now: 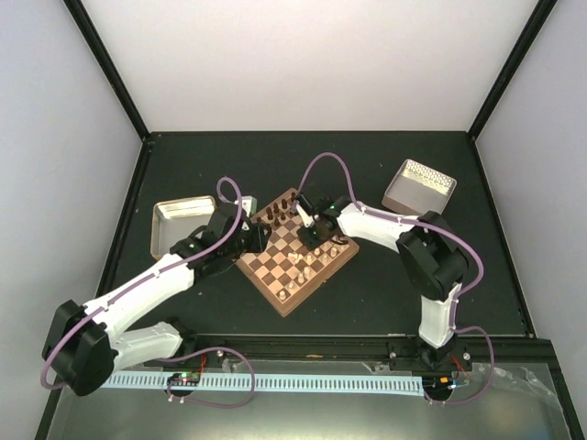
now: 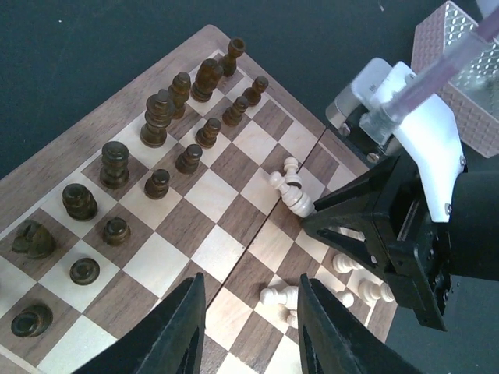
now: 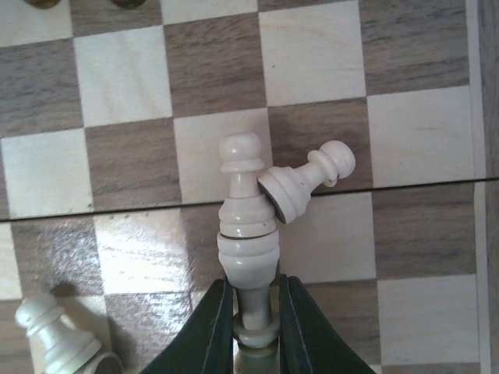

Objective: Set up the chess pieces on the board
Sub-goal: Pick up the chess piece from the chessboard.

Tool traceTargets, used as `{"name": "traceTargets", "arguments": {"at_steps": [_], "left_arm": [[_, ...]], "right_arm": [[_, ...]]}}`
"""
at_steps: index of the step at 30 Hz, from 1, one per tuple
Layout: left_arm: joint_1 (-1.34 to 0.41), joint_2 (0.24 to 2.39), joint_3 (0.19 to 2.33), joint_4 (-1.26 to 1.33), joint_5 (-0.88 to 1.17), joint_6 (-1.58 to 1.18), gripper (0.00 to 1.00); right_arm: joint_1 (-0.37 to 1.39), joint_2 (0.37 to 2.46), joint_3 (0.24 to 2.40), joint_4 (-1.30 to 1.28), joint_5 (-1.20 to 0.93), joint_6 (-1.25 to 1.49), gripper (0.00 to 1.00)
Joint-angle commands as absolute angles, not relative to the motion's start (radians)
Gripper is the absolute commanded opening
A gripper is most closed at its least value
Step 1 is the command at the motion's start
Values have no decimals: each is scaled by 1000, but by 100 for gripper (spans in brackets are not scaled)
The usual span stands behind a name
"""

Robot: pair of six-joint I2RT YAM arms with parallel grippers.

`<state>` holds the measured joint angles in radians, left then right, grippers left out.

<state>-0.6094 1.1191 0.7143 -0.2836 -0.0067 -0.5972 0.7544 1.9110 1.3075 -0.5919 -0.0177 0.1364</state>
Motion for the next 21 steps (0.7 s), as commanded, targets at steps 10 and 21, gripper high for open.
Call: {"name": "traceTargets", "arguments": {"at_steps": [10, 21], "left_arm": [[-551, 964, 601, -61, 92, -793, 56], [-482, 990, 529, 117, 288, -948, 65]], "right_arm": [[776, 1622, 1058, -140, -249, 46, 1], [824, 1587, 1047, -136, -365, 3, 1]]}}
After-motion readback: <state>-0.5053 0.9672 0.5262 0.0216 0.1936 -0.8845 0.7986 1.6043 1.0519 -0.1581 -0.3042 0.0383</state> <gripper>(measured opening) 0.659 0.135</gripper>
